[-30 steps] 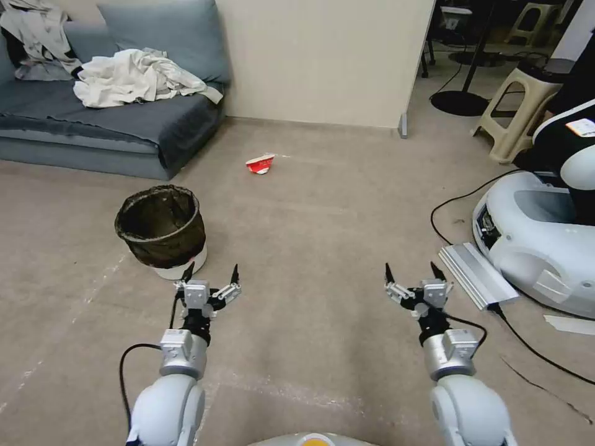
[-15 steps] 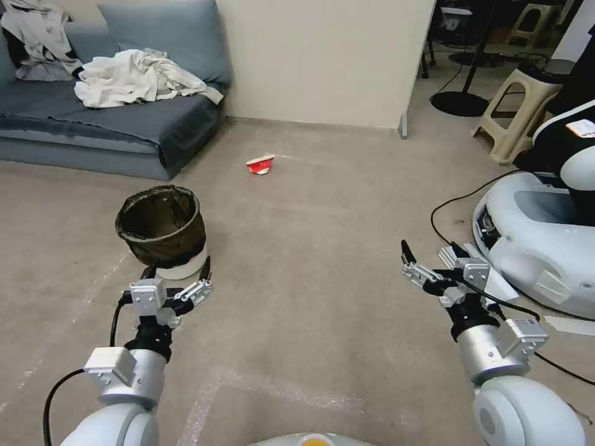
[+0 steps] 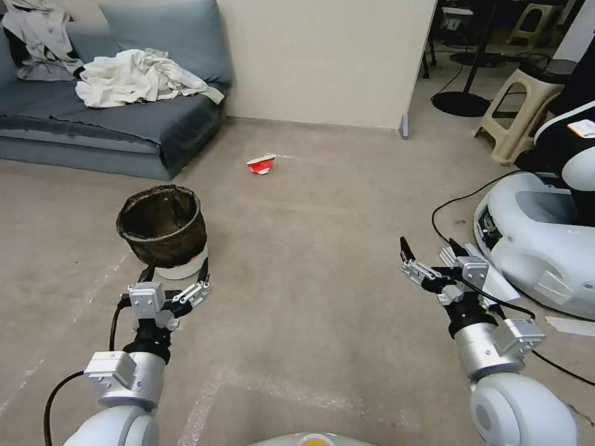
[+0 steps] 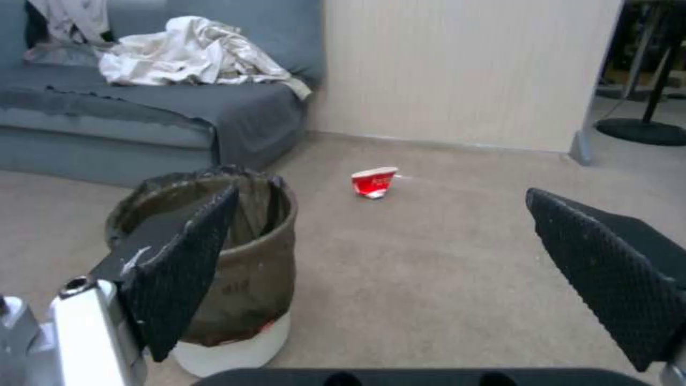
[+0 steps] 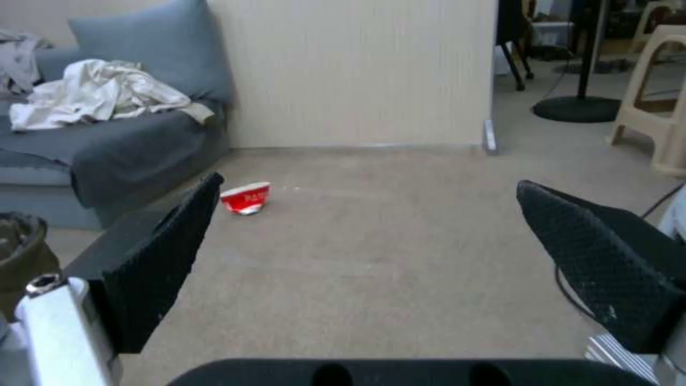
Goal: Pick up the trash can from the floor.
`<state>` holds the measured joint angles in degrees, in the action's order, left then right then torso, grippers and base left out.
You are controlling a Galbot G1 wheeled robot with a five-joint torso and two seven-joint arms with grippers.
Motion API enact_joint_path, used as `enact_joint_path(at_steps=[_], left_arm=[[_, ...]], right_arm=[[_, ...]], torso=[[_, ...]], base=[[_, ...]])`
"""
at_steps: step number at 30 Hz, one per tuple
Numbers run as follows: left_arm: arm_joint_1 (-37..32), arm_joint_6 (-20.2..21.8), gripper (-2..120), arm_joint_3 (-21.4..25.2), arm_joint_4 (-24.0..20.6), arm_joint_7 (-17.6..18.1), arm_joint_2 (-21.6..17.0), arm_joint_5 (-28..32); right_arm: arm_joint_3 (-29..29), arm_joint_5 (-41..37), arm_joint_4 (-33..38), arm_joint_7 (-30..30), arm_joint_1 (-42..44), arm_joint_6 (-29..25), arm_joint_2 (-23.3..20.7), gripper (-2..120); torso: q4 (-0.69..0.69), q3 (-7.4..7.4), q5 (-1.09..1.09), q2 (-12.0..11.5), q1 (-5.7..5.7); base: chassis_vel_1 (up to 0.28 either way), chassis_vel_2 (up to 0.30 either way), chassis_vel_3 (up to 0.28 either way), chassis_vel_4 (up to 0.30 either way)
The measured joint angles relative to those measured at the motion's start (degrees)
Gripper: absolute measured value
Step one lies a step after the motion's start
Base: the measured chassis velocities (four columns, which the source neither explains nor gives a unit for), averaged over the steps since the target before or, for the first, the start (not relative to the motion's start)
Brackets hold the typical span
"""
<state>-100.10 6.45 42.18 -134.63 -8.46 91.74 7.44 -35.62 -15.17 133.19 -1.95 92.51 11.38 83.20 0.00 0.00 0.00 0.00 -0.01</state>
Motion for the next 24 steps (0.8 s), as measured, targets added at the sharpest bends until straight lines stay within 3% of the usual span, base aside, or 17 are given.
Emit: enact_joint_path(at_steps=[24], left_arm=[[-0.41,-0.43,100,0.10,-0.11,0.15,-0.09,0.14]], right_arm=[[0.05,-1.02,-0.28,-0.94,0.02,-1.58,-0.20,100]], torso=[[0.00,0.00,0.00,0.00,0.01]], base=[[0.089,0.087,0.088,0.091]])
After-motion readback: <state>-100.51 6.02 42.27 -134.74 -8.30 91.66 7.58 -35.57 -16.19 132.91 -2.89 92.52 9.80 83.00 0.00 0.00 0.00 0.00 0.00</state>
